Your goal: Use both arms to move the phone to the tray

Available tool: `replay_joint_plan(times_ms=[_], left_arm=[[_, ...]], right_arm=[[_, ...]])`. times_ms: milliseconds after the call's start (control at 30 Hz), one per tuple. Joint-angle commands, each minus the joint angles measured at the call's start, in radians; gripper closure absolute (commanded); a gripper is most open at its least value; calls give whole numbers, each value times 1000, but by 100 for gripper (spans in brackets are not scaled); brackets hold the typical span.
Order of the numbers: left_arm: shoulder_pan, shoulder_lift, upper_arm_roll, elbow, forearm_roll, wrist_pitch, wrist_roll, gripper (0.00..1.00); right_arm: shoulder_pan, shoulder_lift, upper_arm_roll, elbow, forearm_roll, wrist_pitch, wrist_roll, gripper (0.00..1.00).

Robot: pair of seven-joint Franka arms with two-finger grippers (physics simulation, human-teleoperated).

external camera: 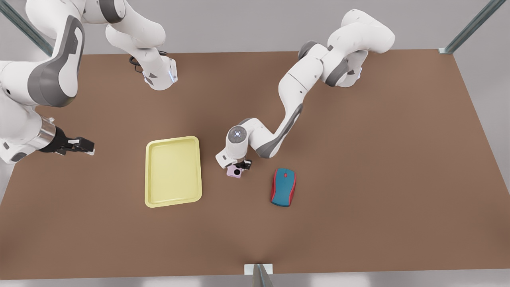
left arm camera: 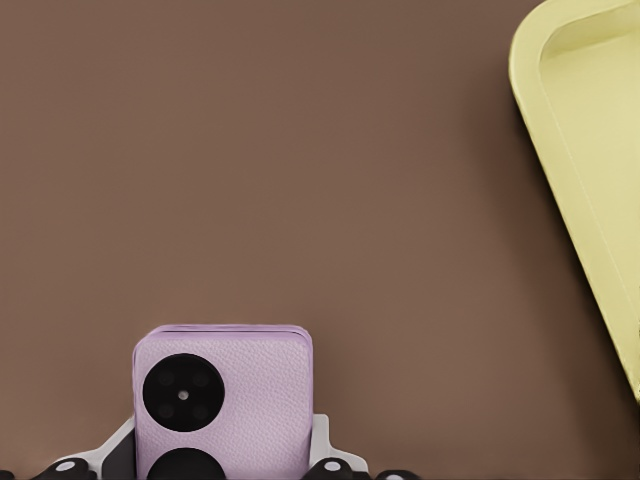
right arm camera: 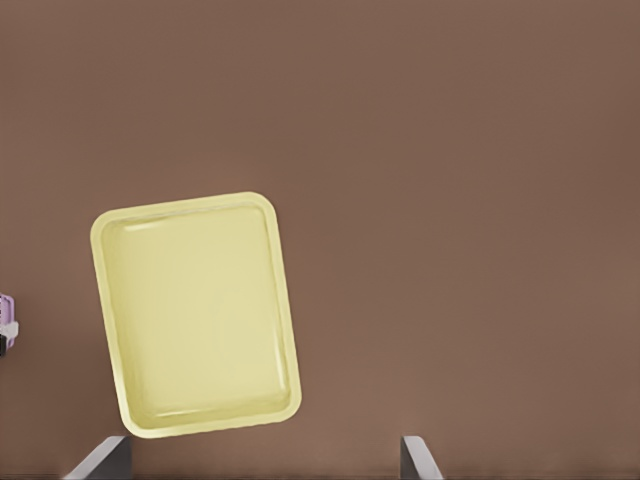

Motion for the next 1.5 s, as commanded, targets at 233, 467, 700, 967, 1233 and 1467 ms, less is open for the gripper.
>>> replay_joint_plan(times_ms=[233,467,700,967,1233,1467], left_arm=[[-6,0,-2,0,0,35,-73,0],[233,-261,12,-1,-52,-547,176,0],[590,-804,80,-236,2,-862,653,0],[735,-977,6,-415,51,-785,688,0],[733,-923,20,-417,6,-658,713,0],[733,-911,18,-412,-6,-609,769,0]], right_arm=[[10,-52,68,-170,-6,79,76,0],[58,-44,137,-210,-19,92,185,0],[162,129,257,-101,-29,188,690,0],[273,298,369,-52,-143,257,1187,0],[296,366,375,-161,-137,521,1434,0],[332,513,376,-147,-233,642,1498,0]])
